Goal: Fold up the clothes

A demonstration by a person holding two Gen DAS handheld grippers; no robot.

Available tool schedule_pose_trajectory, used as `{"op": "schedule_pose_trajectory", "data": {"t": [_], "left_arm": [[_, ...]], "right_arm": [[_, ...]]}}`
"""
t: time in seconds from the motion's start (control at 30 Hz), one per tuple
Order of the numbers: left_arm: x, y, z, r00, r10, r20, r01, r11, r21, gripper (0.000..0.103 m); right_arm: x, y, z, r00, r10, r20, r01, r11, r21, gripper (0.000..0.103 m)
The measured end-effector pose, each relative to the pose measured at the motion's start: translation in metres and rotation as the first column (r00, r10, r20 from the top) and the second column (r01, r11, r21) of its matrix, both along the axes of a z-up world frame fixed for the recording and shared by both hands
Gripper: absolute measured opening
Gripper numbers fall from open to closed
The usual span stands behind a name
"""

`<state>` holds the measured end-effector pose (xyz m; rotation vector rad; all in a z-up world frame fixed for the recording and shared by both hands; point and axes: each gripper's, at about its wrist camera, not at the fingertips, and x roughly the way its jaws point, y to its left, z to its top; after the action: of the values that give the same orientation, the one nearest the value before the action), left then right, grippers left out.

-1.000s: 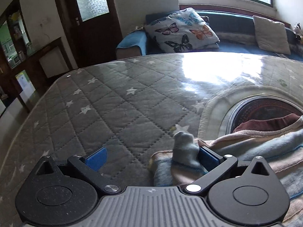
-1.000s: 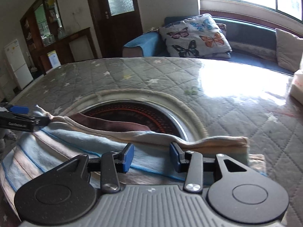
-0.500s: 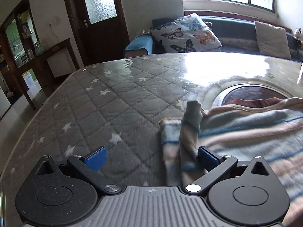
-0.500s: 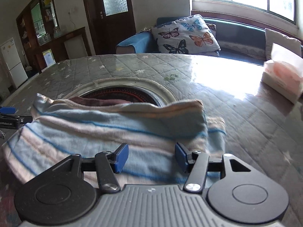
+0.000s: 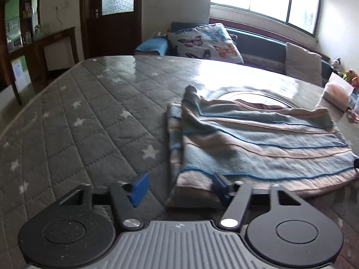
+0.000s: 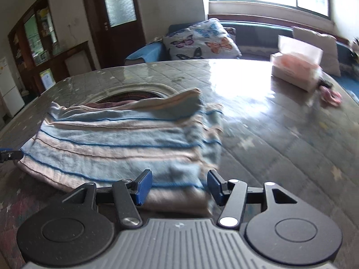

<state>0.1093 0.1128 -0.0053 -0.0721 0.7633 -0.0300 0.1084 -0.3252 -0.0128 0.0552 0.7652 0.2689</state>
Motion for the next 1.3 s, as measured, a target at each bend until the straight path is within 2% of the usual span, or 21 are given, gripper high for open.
{"op": "schedule_pose_trajectory", "data": {"t": [0.03, 0.1, 0.2, 0.27, 0.37, 0.47, 0.73, 0.8, 0.9, 0.97, 1.0, 1.03, 1.13, 1.2, 1.23, 1.27, 1.3], "left_arm": [[0.0, -0.001, -0.001, 1.0, -0.006, -0.004, 0.006, 1.0, -0.012, 0.043], [0.001, -0.001, -0.003, 1.0, -0.012, -0.009, 0.012, 0.999, -0.03, 0.036], [-0.002, -0.003, -0.005, 1.0, -0.011, -0.002, 0.011, 1.0, -0.027, 0.026], [-0.003, -0.003, -0.004, 1.0, -0.011, 0.001, 0.011, 0.999, -0.033, 0.019], [-0.007, 0.0, -0.003, 1.0, -0.008, 0.001, 0.008, 0.999, -0.053, 0.014], [-0.016, 0.002, -0.001, 1.0, -0.009, -0.003, 0.008, 0.998, -0.069, 0.013], [-0.068, 0.0, 0.004, 0.997, -0.068, -0.042, 0.062, 0.991, -0.117, 0.013], [-0.084, -0.004, 0.005, 0.994, -0.091, -0.052, 0.085, 0.99, -0.11, 0.013], [-0.099, -0.011, 0.009, 0.993, -0.113, -0.036, 0.111, 0.992, -0.053, 0.019], [-0.104, -0.016, 0.015, 0.993, -0.117, -0.006, 0.117, 0.993, -0.004, 0.033], [-0.104, -0.018, 0.019, 0.993, -0.117, 0.015, 0.117, 0.993, 0.02, 0.044], [-0.104, -0.019, 0.022, 0.992, -0.119, 0.037, 0.117, 0.992, 0.04, 0.048], [-0.093, -0.024, 0.03, 0.988, -0.13, 0.078, 0.125, 0.99, 0.071, 0.048], [-0.085, -0.029, 0.031, 0.985, -0.144, 0.098, 0.136, 0.987, 0.084, 0.046], [-0.08, -0.032, 0.03, 0.983, -0.15, 0.102, 0.141, 0.986, 0.091, 0.046], [-0.074, -0.035, 0.029, 0.982, -0.158, 0.101, 0.149, 0.985, 0.091, 0.046], [-0.068, -0.037, 0.027, 0.981, -0.167, 0.1, 0.159, 0.984, 0.086, 0.042]], "right_arm": [[-0.002, -0.004, -0.001, 1.0, -0.015, -0.003, 0.015, 1.0, 0.008, 0.055], [-0.005, -0.011, -0.005, 0.999, -0.041, -0.012, 0.041, 0.999, 0.032, 0.054], [-0.009, -0.018, -0.009, 0.998, -0.058, -0.017, 0.059, 0.996, 0.063, 0.045], [-0.011, -0.018, -0.009, 0.998, -0.06, -0.015, 0.061, 0.995, 0.076, 0.024], [-0.014, -0.019, -0.01, 0.998, -0.067, -0.016, 0.069, 0.993, 0.098, 0.012], [-0.02, -0.023, -0.009, 0.997, -0.071, -0.013, 0.072, 0.991, 0.109, 0.01], [-0.073, -0.036, 0.006, 0.999, -0.025, -0.037, 0.026, 0.999, 0.045, 0.009], [-0.09, -0.041, 0.009, 0.998, -0.024, -0.052, 0.026, 0.999, 0.035, 0.009], [-0.111, -0.045, 0.01, 0.997, -0.019, -0.079, 0.02, 1.0, 0.017, 0.009], [-0.119, -0.044, 0.013, 0.997, -0.017, -0.073, 0.017, 1.0, -0.01, 0.014], [-0.12, -0.043, 0.016, 0.998, -0.02, -0.058, 0.019, 1.0, -0.023, 0.017], [-0.12, -0.042, 0.02, 0.999, -0.023, -0.041, 0.021, 0.999, -0.031, 0.017], [-0.116, -0.039, 0.028, 1.0, -0.022, 0.004, 0.022, 0.999, -0.034, 0.019], [-0.106, -0.034, 0.031, 1.0, -0.004, 0.02, 0.004, 1.0, -0.018, 0.026], [-0.101, -0.031, 0.032, 1.0, 0.008, 0.026, -0.008, 1.0, -0.01, 0.036], [-0.096, -0.028, 0.031, 0.999, 0.018, 0.029, -0.018, 1.0, -0.009, 0.041], [-0.091, -0.025, 0.029, 0.999, 0.027, 0.03, -0.026, 1.0, -0.008, 0.041]]}}
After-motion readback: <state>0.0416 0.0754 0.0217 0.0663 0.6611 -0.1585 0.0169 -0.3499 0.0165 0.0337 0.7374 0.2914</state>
